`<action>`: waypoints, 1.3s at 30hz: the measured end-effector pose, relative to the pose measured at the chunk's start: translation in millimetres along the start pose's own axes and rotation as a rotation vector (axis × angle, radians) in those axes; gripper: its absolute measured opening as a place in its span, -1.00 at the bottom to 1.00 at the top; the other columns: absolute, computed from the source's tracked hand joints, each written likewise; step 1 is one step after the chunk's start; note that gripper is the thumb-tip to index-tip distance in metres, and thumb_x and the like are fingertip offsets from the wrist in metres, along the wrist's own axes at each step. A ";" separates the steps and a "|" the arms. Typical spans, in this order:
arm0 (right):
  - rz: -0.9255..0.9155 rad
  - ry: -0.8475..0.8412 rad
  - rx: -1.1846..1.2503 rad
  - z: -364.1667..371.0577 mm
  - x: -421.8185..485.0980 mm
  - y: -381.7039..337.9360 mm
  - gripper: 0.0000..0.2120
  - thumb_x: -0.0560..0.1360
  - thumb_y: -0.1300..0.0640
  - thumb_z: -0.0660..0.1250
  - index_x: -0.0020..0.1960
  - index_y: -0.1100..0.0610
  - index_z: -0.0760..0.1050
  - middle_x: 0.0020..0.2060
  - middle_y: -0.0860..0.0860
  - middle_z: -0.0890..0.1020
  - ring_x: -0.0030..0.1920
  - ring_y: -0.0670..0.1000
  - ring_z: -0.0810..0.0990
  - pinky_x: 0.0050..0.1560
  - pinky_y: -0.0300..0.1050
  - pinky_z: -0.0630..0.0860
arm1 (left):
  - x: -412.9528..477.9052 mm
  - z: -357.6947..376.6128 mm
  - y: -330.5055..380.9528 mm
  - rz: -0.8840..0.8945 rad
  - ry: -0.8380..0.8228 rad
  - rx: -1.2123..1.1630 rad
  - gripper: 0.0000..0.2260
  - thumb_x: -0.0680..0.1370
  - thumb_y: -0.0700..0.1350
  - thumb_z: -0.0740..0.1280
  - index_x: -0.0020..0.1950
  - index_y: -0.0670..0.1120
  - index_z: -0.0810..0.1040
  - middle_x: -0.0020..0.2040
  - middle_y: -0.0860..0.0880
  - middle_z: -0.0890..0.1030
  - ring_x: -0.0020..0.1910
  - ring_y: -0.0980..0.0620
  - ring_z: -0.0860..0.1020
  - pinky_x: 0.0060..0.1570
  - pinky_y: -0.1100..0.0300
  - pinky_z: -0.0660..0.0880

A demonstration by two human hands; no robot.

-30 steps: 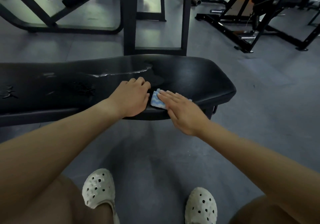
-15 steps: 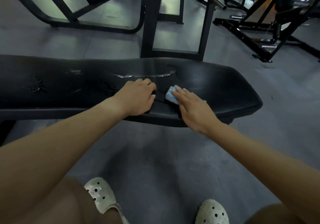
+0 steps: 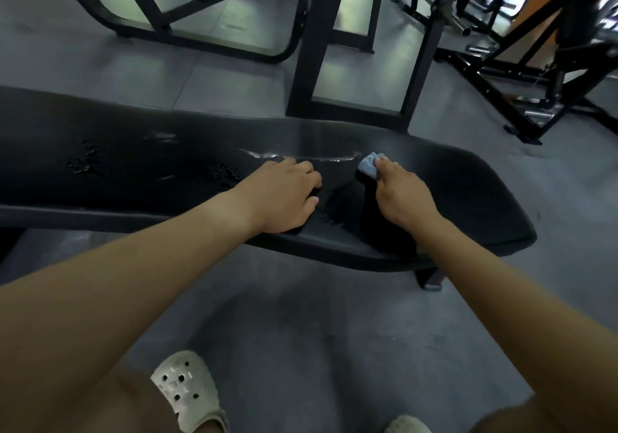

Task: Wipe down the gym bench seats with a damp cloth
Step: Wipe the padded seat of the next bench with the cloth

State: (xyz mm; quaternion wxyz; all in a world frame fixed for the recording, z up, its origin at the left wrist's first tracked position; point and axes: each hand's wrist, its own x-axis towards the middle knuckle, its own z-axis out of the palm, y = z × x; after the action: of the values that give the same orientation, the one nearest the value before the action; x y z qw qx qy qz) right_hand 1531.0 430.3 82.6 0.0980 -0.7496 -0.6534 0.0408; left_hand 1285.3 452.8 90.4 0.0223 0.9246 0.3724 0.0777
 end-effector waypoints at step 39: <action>-0.076 -0.097 0.119 12.8 94.8 -42.3 -0.50 0.66 0.25 0.03 0.60 0.08 0.24 0.59 0.12 0.27 0.56 0.17 0.26 0.53 0.02 0.16 | 28.0 -10.4 -21.0 -0.034 0.016 -0.160 -0.79 0.61 0.05 0.22 -0.05 0.08 0.65 -0.12 0.11 0.63 -0.16 0.08 0.59 -0.02 0.02 0.59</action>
State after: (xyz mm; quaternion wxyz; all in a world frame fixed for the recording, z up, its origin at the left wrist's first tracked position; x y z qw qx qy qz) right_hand 1501.0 530.5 84.9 0.1122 -0.7140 -0.6819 0.1122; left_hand 1289.2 487.1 102.1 0.0943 0.9128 0.3806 0.1141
